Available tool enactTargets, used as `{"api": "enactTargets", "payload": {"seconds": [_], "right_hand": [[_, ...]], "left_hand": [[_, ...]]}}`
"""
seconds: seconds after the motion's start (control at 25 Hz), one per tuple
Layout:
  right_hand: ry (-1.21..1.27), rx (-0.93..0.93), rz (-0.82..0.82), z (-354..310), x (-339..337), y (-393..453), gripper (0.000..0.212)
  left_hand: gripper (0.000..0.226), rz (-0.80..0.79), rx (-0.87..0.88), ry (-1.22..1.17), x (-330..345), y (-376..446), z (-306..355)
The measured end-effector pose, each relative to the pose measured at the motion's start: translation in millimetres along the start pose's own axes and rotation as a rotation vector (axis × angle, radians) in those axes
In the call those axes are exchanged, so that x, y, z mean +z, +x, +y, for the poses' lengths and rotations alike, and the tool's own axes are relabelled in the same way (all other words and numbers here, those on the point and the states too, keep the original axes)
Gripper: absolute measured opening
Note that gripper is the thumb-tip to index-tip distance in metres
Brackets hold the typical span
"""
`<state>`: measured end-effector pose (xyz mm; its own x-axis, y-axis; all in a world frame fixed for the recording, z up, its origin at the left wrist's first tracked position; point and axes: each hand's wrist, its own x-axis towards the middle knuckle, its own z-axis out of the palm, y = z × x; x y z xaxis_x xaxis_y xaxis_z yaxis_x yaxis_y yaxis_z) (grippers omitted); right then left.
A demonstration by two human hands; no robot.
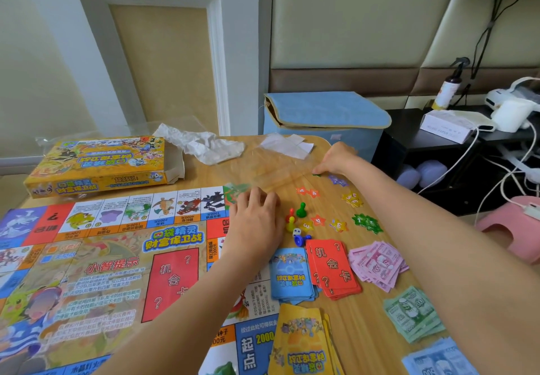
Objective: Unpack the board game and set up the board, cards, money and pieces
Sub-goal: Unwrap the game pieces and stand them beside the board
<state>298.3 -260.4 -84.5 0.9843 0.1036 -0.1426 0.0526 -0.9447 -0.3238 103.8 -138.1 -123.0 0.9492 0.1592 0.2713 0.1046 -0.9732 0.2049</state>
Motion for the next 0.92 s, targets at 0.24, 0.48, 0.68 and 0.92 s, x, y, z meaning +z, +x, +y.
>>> {"api": "enactTargets", "payload": {"seconds": [0.24,0.48,0.68,0.92], "right_hand": [[0.062,0.153,0.082,13,-6,6,0.076],[0.504,0.272,0.194,44,-1,-1,0.053],[0.497,0.256,0.300,41,-5,-8,0.039],[0.409,0.194,0.256,29,3,-4,0.035]], "left_hand": [[0.035,-0.001,-0.005,-0.011,0,0,0],[0.035,0.000,-0.002,0.001,0,-1,0],[0.034,-0.011,-0.004,0.005,-1,-1,1],[0.034,-0.007,-0.004,-0.001,0,-1,1]]}}
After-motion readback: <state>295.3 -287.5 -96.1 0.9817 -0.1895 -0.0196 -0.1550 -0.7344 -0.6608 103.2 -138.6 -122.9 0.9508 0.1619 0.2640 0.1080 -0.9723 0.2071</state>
